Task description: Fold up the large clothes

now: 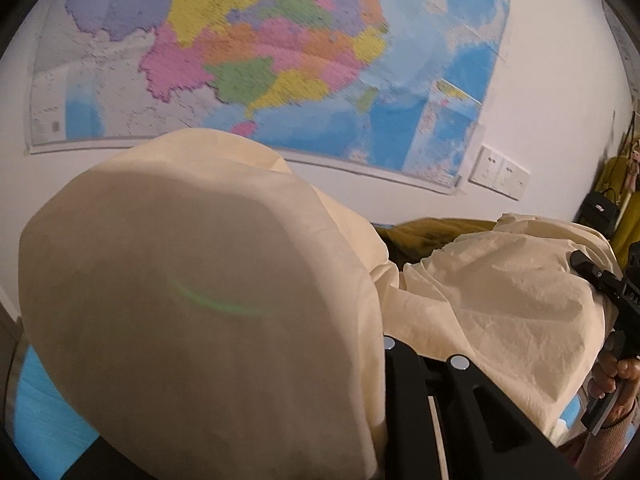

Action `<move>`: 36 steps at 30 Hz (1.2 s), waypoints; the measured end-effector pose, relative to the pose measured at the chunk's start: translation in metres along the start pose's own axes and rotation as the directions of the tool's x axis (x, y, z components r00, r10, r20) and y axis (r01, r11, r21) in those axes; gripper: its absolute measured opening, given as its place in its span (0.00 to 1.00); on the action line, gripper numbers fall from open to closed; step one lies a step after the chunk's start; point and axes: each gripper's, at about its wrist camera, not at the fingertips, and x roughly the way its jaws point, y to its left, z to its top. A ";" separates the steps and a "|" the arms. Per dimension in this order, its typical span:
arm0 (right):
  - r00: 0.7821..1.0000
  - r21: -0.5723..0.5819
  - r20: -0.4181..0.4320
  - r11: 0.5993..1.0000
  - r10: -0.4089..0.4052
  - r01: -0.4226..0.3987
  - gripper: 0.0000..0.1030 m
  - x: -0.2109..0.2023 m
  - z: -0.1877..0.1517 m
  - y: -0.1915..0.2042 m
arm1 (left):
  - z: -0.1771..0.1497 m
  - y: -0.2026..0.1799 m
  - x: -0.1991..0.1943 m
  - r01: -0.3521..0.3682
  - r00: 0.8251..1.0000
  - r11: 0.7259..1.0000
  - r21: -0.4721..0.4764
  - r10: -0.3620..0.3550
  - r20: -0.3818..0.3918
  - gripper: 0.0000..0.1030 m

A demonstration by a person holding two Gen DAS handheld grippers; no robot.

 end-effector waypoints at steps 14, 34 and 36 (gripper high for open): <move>0.997 -0.047 -0.027 0.996 0.079 -0.080 0.12 0.055 0.022 0.026 | 0.028 0.041 -0.020 -0.109 0.992 0.994 -0.023 0.110 0.064 0.15; 0.981 -0.060 -0.082 0.981 0.178 -0.184 0.12 0.139 0.037 0.057 | 0.059 0.098 -0.038 -0.256 0.962 0.965 -0.062 0.260 0.085 0.15; 0.979 -0.063 -0.090 0.980 0.183 -0.189 0.12 0.146 0.038 0.060 | 0.060 0.104 -0.038 -0.267 0.959 0.961 -0.067 0.272 0.083 0.15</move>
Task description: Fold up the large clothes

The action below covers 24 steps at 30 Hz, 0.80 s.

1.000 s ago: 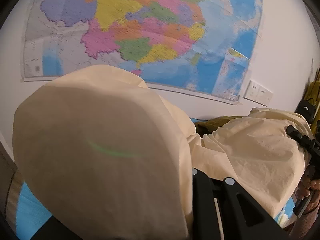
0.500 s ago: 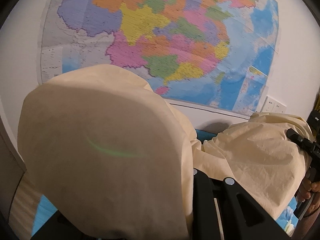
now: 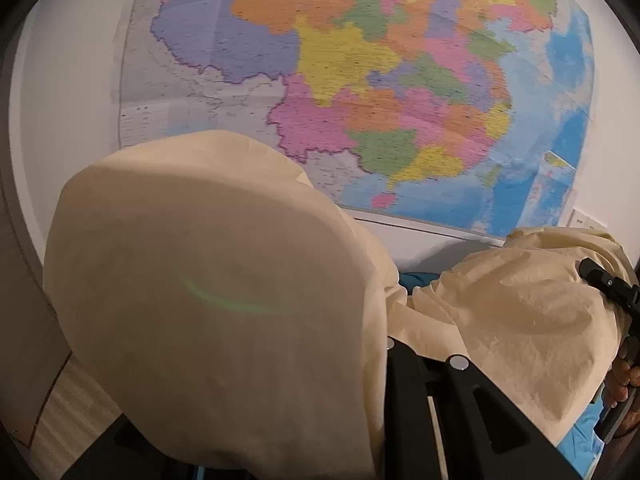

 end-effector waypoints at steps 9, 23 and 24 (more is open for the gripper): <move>0.999 -0.024 -0.013 0.999 0.030 -0.031 0.12 0.033 0.009 0.010 | 0.015 0.025 0.005 -0.046 0.999 0.999 -0.012 0.046 0.008 0.15; 0.997 -0.045 -0.042 0.997 0.060 -0.061 0.12 0.077 0.015 0.021 | 0.031 0.060 0.012 -0.109 0.994 0.994 -0.032 0.109 0.007 0.15; 0.997 -0.044 -0.045 0.997 0.061 -0.063 0.12 0.081 0.015 0.022 | 0.032 0.061 0.014 -0.112 0.994 0.993 -0.033 0.113 0.006 0.15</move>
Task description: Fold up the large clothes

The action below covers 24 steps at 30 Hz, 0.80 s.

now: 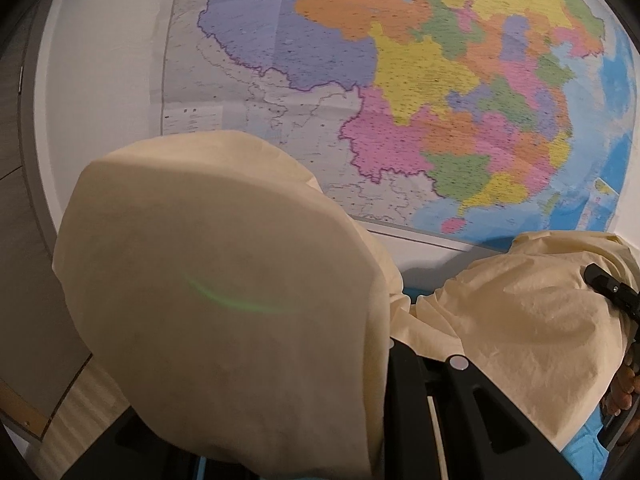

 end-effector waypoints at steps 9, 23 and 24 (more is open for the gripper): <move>1.000 -0.004 -0.012 1.000 0.012 -0.012 0.12 0.022 0.002 0.001 | 0.005 0.018 0.016 -0.027 1.000 1.000 -0.012 0.027 -0.004 0.15; 1.000 -0.029 -0.017 0.999 0.026 -0.026 0.12 0.053 0.004 0.014 | 0.027 0.048 0.031 -0.090 0.996 0.995 -0.041 0.090 -0.006 0.15; 0.999 -0.030 -0.018 0.999 0.028 -0.028 0.12 0.056 0.004 0.014 | 0.027 0.051 0.032 -0.096 0.995 0.995 -0.043 0.095 -0.006 0.15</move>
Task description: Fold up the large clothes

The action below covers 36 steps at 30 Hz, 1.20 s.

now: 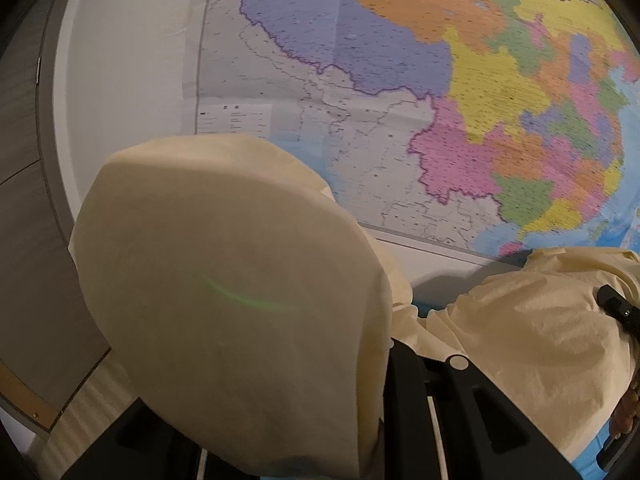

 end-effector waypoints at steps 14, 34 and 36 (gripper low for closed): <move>1.000 -0.016 -0.016 1.000 0.007 -0.007 0.12 0.021 -0.011 0.003 | 0.007 0.017 0.023 -0.040 0.999 0.999 0.005 0.040 -0.002 0.15; 0.999 -0.036 -0.037 0.999 0.006 -0.007 0.12 0.053 -0.016 0.005 | 0.009 0.040 0.063 -0.082 0.996 0.997 -0.017 0.081 -0.038 0.15; 0.999 -0.040 -0.038 0.999 0.006 -0.007 0.12 0.055 -0.016 0.006 | 0.009 0.041 0.065 -0.085 0.996 0.996 -0.018 0.085 -0.039 0.15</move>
